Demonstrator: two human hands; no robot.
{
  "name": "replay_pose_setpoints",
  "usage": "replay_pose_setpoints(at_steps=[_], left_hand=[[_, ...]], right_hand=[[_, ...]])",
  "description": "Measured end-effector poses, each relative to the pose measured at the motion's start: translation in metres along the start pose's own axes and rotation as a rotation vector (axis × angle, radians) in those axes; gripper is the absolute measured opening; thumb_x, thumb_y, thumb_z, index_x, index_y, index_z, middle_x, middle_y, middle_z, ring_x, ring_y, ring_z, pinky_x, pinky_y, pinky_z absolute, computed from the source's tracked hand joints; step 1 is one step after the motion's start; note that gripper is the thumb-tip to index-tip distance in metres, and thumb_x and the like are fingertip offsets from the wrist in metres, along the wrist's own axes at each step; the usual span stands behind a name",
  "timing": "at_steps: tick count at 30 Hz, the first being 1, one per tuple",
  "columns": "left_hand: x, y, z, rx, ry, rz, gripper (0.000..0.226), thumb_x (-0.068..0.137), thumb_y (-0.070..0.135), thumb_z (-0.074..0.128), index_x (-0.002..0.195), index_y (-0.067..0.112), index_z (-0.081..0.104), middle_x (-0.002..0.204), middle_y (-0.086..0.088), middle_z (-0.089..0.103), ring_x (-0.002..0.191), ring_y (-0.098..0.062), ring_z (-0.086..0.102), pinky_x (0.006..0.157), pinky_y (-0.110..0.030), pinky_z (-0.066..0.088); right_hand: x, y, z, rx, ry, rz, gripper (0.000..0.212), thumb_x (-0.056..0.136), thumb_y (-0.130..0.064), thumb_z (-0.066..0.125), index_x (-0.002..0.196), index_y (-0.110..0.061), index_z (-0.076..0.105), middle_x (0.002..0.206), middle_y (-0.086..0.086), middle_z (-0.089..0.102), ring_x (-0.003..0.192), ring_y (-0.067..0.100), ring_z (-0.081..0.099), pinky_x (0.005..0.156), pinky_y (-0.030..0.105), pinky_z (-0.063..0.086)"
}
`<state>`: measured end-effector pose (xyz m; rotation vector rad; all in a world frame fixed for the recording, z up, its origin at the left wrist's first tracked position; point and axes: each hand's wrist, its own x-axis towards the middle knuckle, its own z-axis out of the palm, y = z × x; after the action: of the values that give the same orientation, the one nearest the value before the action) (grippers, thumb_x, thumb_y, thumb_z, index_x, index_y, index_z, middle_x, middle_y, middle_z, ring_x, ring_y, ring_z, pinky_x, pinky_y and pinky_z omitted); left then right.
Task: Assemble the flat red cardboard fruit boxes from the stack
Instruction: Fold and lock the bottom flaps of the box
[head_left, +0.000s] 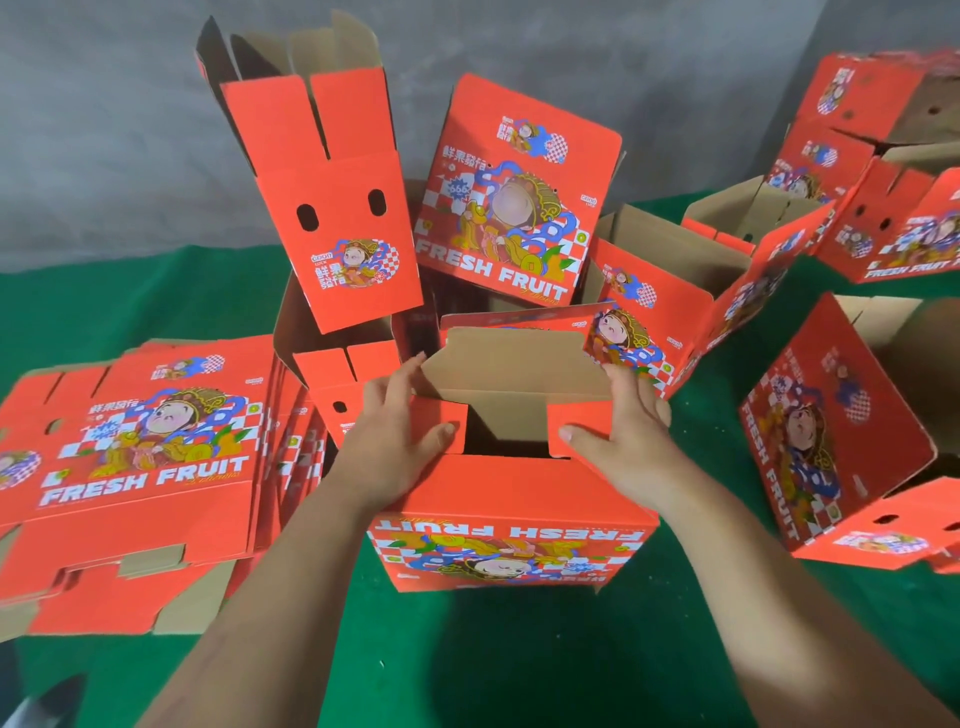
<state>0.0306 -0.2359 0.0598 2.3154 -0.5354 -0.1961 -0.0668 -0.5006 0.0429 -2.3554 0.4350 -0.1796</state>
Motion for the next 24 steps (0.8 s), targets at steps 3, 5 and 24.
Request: replay_pose_setpoints(at_steps=[3,5,24], left_hand=[[-0.003,0.003,-0.004,-0.551,0.006,-0.059,0.049,0.083,0.043,0.074,0.129,0.029,0.066,0.138,-0.007,0.056,0.13,-0.018,0.056,0.117,-0.043,0.04],[-0.004,0.001,-0.003,-0.851,0.024,-0.212,0.039,0.079,0.055,0.075,0.101,0.023,0.075,0.116,0.0,0.075,0.119,-0.017,0.066,0.105,-0.039,0.046],[-0.009,0.015,0.011,-0.747,0.176,-0.318,0.045,0.093,0.071,0.055,0.088,0.027,0.064,0.084,-0.003,0.063,0.081,-0.016,0.057,0.079,-0.041,0.052]], right_hand=[[-0.001,0.002,0.003,0.299,0.087,0.029,0.044,0.089,-0.059,0.057,0.132,-0.047,0.056,0.139,-0.015,0.047,0.143,0.013,0.029,0.117,0.038,0.027],[-0.001,0.0,0.004,0.574,0.102,0.116,0.047,0.087,-0.071,0.042,0.108,-0.044,0.074,0.127,-0.019,0.056,0.136,0.013,0.044,0.112,0.035,0.033],[0.003,0.011,-0.042,0.828,0.104,0.489,0.054,0.105,-0.053,0.051,0.149,-0.021,0.052,0.128,0.004,0.062,0.116,0.022,0.06,0.1,0.034,0.047]])
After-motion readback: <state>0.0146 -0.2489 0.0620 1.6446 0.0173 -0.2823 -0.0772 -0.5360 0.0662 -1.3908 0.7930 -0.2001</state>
